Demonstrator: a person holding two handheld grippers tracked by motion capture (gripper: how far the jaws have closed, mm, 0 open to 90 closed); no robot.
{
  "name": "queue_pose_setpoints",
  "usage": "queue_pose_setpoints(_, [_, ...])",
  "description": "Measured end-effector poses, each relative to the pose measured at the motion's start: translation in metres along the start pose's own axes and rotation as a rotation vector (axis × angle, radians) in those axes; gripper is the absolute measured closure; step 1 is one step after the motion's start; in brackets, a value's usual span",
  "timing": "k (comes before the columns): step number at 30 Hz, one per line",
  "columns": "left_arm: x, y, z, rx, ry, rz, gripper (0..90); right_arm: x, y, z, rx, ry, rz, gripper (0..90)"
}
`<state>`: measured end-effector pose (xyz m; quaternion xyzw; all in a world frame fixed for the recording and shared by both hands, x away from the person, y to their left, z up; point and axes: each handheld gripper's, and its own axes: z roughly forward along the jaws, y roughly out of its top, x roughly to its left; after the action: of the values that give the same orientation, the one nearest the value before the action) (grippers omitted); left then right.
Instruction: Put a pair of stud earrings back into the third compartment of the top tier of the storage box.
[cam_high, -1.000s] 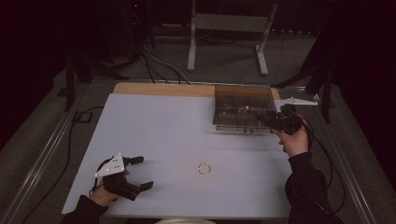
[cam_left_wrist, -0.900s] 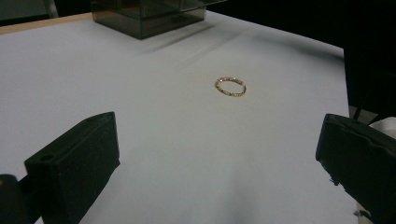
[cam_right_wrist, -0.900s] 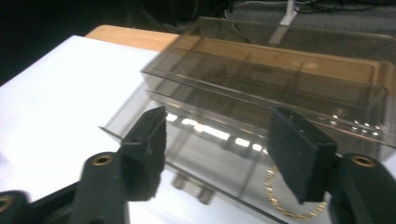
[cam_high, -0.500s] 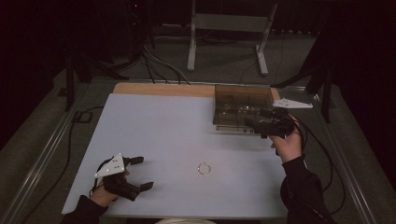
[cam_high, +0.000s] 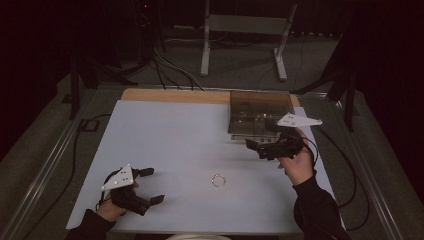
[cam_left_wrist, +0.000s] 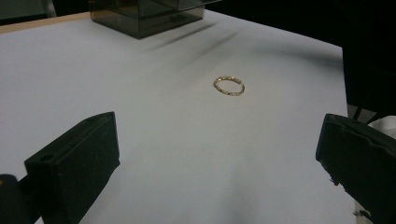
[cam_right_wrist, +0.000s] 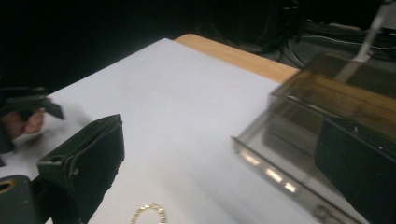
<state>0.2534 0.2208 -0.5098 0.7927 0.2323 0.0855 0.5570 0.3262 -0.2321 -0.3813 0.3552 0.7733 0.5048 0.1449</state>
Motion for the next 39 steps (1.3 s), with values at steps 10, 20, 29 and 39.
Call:
queue_pose_setpoints(10, [0.0,0.0,0.0,-0.001,0.0,0.002,0.5,0.024,-0.03,0.031,0.043,0.103,-0.029,1.8])
queue_pose_setpoints(20, [0.0,0.001,0.0,-0.003,0.0,0.003,0.5,0.033,-0.055,0.055,0.145,0.103,-0.023,2.1])
queue_pose_setpoints(29, [0.0,0.001,0.001,-0.003,-0.003,0.003,0.5,0.04,-0.079,0.078,0.221,0.101,-0.006,25.4])
queue_pose_setpoints(39, [0.0,0.001,0.001,-0.002,0.001,0.007,0.5,0.043,-0.096,0.104,0.351,0.076,-0.093,66.7])
